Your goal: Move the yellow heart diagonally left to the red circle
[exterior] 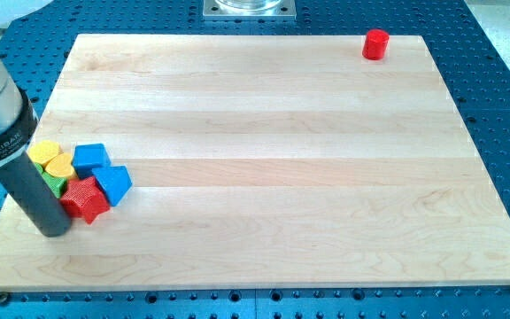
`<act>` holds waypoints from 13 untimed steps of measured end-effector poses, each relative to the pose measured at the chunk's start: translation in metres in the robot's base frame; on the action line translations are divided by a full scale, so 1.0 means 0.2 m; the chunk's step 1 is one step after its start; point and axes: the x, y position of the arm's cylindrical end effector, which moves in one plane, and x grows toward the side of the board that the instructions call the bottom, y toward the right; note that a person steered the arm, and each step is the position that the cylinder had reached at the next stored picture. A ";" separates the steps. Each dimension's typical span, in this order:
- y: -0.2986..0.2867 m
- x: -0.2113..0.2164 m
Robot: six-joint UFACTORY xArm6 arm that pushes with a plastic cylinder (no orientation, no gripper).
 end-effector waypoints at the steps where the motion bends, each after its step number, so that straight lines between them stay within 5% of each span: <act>1: -0.14 0.02; 3: -0.06 -0.20; 5: -0.23 -0.18; 7: 0.02 -0.41; 8: -0.15 -0.43; 11: 0.35 -0.69; 13: 0.13 -0.82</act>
